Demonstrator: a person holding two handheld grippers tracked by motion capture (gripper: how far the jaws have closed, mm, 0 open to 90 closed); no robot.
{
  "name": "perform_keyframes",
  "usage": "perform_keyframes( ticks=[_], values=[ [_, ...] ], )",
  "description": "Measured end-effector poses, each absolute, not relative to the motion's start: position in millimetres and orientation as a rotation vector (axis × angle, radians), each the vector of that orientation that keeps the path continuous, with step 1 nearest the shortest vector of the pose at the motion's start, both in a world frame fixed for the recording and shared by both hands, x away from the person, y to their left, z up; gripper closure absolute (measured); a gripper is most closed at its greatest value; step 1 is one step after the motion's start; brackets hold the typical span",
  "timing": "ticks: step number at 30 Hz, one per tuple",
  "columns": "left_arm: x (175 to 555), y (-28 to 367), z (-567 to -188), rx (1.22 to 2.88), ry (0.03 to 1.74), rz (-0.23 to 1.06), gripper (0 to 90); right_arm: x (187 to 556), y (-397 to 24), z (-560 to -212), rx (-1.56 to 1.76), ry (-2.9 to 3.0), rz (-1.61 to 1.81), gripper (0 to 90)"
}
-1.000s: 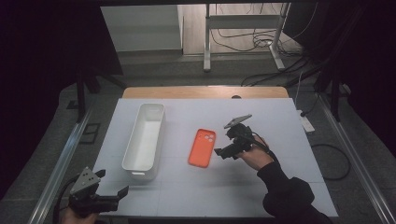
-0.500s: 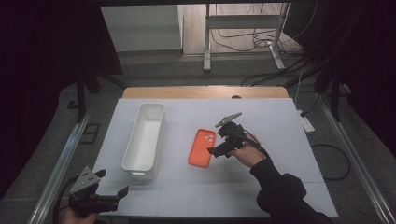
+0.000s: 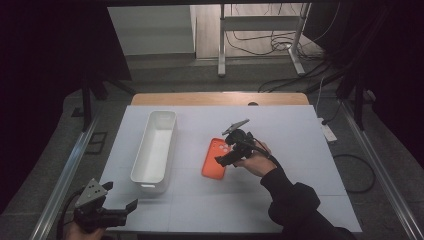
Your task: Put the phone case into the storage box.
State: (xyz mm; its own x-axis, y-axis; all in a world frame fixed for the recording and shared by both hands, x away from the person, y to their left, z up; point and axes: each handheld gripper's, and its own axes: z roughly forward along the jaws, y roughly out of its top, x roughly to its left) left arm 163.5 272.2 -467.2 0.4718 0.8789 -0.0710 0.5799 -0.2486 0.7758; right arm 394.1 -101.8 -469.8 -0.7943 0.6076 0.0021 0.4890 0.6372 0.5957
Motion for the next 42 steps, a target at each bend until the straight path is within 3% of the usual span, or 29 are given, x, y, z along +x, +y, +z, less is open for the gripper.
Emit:
perform_keyframes(
  ticks=[10, 20, 21, 23, 25, 42],
  values=[
    [163, 272, -467, 1.953, 1.208, 0.491, 0.5, 396, -94, -470, 0.914, 2.693, 0.905, 3.3],
    [163, 272, -467, 1.958, 1.205, 0.493, 0.5, 395, -95, -467, 0.861, 2.689, 0.916, 64.0],
    [163, 272, -467, 1.958, 1.205, 0.493, 0.5, 395, -95, -467, 0.861, 2.689, 0.916, 64.0],
    [163, 272, -467, 1.959, 1.204, 0.492, 0.5, 393, -96, -466, 0.830, 2.694, 0.931, 79.5],
    [163, 272, -467, 1.959, 1.203, 0.492, 0.5, 392, -96, -465, 0.816, 2.701, 0.942, 89.0],
    [163, 271, -467, 1.967, 1.198, 0.493, 0.5, 389, -97, -484, 0.830, 2.756, 0.868, 89.1]
  ],
)
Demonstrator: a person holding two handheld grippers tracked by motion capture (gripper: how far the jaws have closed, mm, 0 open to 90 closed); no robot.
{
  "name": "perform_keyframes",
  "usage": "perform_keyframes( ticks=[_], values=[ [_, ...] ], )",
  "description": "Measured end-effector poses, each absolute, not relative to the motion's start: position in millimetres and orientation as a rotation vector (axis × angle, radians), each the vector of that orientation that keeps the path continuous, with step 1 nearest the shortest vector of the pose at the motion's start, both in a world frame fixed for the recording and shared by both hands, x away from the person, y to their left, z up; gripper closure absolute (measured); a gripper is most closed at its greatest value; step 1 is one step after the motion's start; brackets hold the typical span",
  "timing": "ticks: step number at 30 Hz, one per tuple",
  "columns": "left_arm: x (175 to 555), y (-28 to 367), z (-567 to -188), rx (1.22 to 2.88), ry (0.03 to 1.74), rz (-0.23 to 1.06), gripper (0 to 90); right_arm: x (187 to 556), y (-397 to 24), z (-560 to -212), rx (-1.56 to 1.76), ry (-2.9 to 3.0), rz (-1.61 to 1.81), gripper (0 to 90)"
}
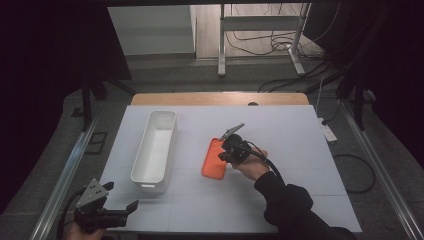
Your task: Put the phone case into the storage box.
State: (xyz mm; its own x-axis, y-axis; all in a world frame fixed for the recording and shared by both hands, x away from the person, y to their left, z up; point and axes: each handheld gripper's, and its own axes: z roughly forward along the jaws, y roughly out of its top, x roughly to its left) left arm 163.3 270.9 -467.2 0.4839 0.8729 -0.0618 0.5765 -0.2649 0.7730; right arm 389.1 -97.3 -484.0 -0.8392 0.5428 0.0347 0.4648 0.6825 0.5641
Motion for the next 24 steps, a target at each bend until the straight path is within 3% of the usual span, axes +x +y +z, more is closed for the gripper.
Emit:
perform_keyframes(
  ticks=[24],
  values=[
    [163, 271, -467, 1.963, 1.196, 0.489, 0.5, 383, -97, -507, 0.852, 2.841, 0.784, 89.1]
  ],
)
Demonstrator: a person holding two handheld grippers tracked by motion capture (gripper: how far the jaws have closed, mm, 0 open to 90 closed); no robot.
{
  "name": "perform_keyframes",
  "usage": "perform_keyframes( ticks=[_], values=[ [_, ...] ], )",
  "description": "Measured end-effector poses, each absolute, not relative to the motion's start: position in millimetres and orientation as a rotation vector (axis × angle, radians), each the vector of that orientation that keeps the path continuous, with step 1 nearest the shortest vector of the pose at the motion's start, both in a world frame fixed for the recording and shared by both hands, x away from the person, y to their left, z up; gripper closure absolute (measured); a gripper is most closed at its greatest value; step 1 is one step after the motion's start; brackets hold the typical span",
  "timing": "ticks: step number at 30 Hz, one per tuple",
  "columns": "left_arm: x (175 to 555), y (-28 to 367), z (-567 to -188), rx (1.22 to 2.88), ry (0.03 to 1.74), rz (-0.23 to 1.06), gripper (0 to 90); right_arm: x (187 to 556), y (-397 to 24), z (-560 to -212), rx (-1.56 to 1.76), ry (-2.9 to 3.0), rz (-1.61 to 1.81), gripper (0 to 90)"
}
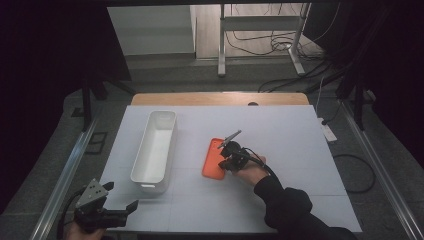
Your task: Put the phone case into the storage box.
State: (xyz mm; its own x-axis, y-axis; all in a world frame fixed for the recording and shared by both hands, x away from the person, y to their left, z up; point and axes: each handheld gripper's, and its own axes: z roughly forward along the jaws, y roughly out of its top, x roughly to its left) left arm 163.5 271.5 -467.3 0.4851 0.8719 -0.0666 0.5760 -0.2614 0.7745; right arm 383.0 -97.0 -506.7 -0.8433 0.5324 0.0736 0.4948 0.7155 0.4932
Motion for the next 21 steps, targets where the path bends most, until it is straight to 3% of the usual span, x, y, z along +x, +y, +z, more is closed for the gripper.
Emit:
perform_keyframes(
  ticks=[21],
  values=[
    [164, 272, -467, 1.959, 1.197, 0.486, 0.6, 395, -119, -504, 0.921, 2.786, 0.711, 89.1]
  ],
)
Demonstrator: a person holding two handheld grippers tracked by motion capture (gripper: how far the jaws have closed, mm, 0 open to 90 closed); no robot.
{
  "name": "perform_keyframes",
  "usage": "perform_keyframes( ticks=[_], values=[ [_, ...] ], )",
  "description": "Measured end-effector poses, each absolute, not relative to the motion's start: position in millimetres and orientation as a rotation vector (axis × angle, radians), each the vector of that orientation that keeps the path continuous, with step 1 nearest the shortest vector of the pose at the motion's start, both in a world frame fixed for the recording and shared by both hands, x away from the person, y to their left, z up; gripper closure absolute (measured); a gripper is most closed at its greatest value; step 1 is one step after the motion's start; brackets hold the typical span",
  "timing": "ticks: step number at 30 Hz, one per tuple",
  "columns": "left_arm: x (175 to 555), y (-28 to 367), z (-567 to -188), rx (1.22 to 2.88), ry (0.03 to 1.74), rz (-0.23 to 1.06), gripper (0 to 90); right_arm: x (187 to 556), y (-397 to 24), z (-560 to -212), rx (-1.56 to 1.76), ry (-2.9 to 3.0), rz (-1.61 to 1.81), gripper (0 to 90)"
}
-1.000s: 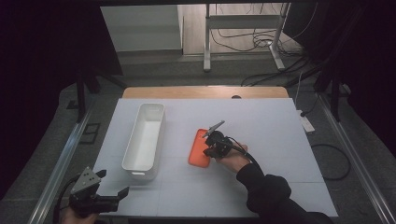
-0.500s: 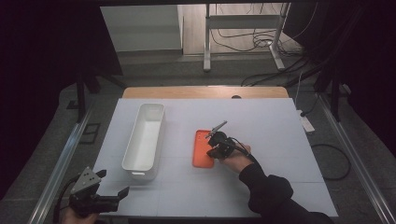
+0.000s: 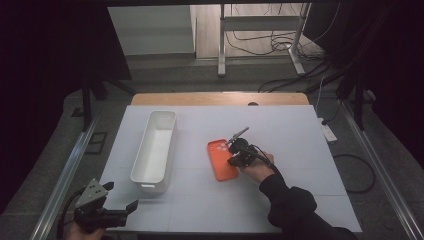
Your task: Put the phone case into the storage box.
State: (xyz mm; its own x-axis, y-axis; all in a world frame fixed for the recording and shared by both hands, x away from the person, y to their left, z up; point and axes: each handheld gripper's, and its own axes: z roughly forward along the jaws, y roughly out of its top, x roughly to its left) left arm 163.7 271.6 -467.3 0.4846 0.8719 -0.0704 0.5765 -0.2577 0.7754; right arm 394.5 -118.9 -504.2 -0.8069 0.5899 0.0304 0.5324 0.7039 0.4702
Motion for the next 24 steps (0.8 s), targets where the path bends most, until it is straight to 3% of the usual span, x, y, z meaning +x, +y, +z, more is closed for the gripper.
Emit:
perform_keyframes(
  ticks=[24],
  values=[
    [164, 272, -467, 1.957, 1.201, 0.482, 0.6, 410, -140, -504, 0.982, 2.733, 0.699, 89.1]
  ],
)
